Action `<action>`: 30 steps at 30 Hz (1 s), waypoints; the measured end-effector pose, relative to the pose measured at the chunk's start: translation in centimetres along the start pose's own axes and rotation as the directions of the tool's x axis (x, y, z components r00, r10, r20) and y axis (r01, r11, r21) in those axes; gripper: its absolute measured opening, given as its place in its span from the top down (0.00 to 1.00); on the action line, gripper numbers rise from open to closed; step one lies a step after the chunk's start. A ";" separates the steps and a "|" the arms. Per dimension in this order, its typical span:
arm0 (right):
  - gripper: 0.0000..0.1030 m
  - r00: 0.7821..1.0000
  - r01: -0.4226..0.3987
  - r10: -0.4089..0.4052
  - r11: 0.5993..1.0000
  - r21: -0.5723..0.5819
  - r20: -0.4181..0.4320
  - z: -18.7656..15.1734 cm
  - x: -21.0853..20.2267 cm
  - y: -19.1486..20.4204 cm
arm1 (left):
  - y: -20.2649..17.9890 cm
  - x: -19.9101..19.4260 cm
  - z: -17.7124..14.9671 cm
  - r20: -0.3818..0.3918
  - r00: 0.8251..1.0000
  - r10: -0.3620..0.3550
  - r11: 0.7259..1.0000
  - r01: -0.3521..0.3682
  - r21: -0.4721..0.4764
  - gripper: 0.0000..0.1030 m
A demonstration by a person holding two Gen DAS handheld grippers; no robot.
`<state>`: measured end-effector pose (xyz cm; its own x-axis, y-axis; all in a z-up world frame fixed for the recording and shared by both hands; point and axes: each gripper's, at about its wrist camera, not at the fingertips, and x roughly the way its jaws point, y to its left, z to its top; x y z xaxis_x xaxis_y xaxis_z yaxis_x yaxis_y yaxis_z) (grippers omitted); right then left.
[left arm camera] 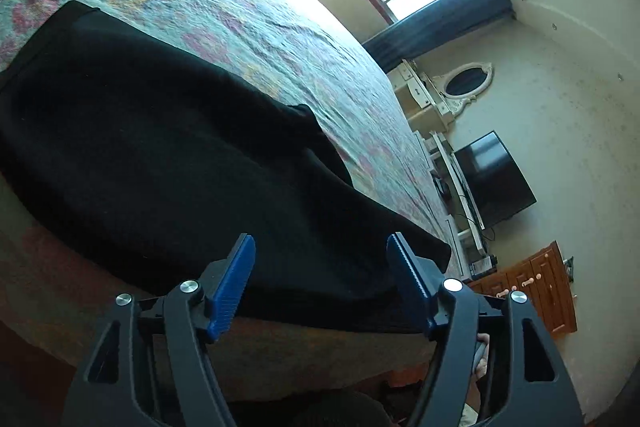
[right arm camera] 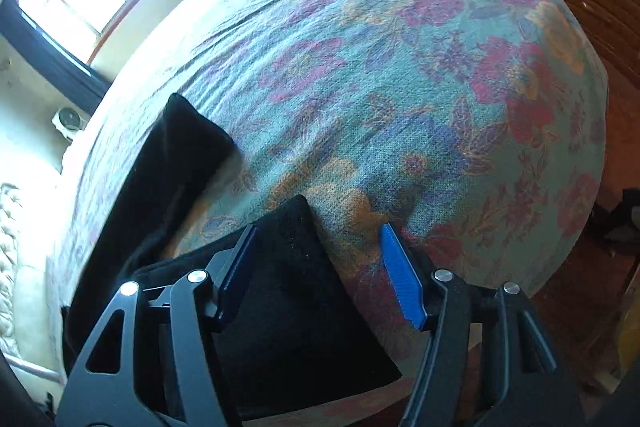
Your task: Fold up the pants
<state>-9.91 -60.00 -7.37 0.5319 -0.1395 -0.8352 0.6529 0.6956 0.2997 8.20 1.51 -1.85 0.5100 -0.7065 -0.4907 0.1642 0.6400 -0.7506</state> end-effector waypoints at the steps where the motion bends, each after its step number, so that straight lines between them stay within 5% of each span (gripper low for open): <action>1: 0.59 1.000 0.025 -0.025 0.998 -0.060 0.000 -0.4 -0.5 1.0 | -0.7 0.9 -0.3 -0.019 1.000 -0.004 1.000 0.005 0.006 0.29; 4: 0.86 1.000 -0.005 0.003 0.989 -0.151 -0.013 -0.5 -0.3 2.3 | -2.5 3.6 -1.0 -0.071 0.997 -0.020 0.999 0.022 0.025 0.29; 12: 0.92 0.989 -0.033 0.068 0.969 -0.245 0.135 5.4 -4.5 1.9 | -6.0 9.6 -2.9 -0.154 0.987 -0.042 0.998 0.048 0.035 0.29; 15: 0.92 0.987 0.022 0.029 0.950 -0.311 0.159 6.5 -3.4 2.7 | -6.9 10.7 -3.6 -0.164 0.985 -0.060 0.997 0.068 0.042 0.29; 17: 1.00 0.985 0.123 -0.076 0.936 -0.330 0.152 6.5 -1.1 2.4 | -7.3 11.6 -4.0 -0.167 0.983 -0.076 0.996 0.083 0.038 0.28; 20: 1.00 0.995 0.091 -0.079 0.966 -0.243 0.061 5.7 1.3 -0.6 | -7.2 12.9 -4.7 -0.176 0.979 -0.104 0.995 0.105 -0.004 0.28; 22: 0.98 0.986 0.128 -0.106 0.976 -0.177 0.132 5.8 -0.1 -1.5 | -7.2 13.9 -5.3 -0.195 0.973 -0.127 0.992 0.121 -0.044 0.28; 24: 0.90 0.983 0.048 -0.029 0.993 -0.105 0.184 5.9 -2.3 -1.8 | -7.1 14.8 -5.9 -0.207 0.967 -0.152 0.988 0.140 -0.073 0.27; 27: 0.51 0.961 -0.232 0.223 0.972 0.037 0.164 6.5 -3.5 -1.9 | -7.3 15.9 -6.8 -0.221 0.959 -0.179 0.982 0.159 -0.101 0.27; 30: 0.49 0.915 -0.402 0.393 0.904 0.146 0.087 7.2 -1.0 -0.8 | -8.0 16.8 -7.5 -0.213 0.959 -0.187 0.980 0.168 -0.104 0.24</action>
<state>-7.10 -65.48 -3.42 0.7903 0.0848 -0.6068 0.4551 0.5819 0.6740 9.11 -17.78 -7.39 0.2781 -0.8617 -0.4244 0.1593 0.4771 -0.8643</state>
